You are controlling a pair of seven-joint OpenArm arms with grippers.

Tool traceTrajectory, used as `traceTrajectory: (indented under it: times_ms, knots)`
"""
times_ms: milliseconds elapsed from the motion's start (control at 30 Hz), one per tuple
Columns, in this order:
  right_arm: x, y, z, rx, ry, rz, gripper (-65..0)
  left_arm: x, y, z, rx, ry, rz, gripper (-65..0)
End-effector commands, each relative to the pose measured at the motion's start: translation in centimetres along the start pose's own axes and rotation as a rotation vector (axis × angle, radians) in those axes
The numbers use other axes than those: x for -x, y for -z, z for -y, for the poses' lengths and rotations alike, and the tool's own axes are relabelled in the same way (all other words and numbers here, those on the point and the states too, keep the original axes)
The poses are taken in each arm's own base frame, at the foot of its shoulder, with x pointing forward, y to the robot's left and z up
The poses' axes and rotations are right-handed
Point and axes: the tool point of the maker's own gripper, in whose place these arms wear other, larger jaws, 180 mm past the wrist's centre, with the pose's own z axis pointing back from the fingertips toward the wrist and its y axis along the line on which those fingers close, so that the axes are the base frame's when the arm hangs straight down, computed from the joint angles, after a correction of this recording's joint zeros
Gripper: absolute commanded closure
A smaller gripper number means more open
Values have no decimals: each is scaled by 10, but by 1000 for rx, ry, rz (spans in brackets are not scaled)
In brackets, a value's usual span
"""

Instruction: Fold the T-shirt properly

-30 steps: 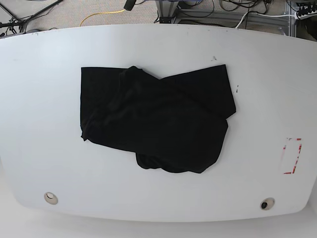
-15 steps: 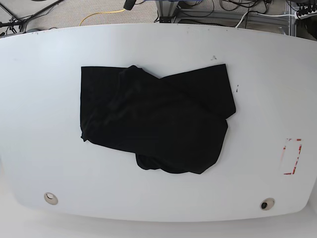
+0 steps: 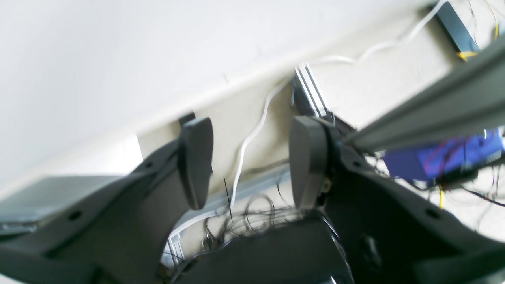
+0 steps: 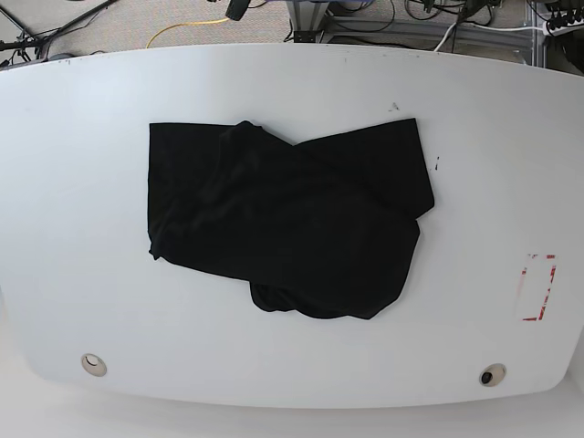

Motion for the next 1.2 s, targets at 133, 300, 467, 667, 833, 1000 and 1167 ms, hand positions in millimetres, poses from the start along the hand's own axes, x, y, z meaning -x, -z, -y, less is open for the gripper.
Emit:
traceTrajectory:
  times_ms: [133, 300, 467, 667, 833, 1000, 1167]
  knots:
    - [-51, 11, 2, 0, -38, 119, -27, -16, -3, 0, -3, 1, 34, -300]
    - [-78, 31, 18, 34, -60, 181, -29, -31, 15, -8, -46, -8, 85, -429]
    - [-104, 53, 17, 28, -70, 222, -32, -36, 33, -22, -129, -41, 90, -486]
    - [-130, 77, -2, -60, -98, 231, -35, -45, 50, -40, -214, -74, 96, -486]
    - [-146, 90, -25, -186, -68, 215, -103, -50, 51, -60, -307, -100, 117, -489]
    - [-155, 99, -29, -229, -40, 173, -304, -53, 52, -69, -337, -98, 127, -490]
    - [-171, 104, -35, -316, 15, 185, -319, -55, 55, -70, -339, -91, 135, -490]
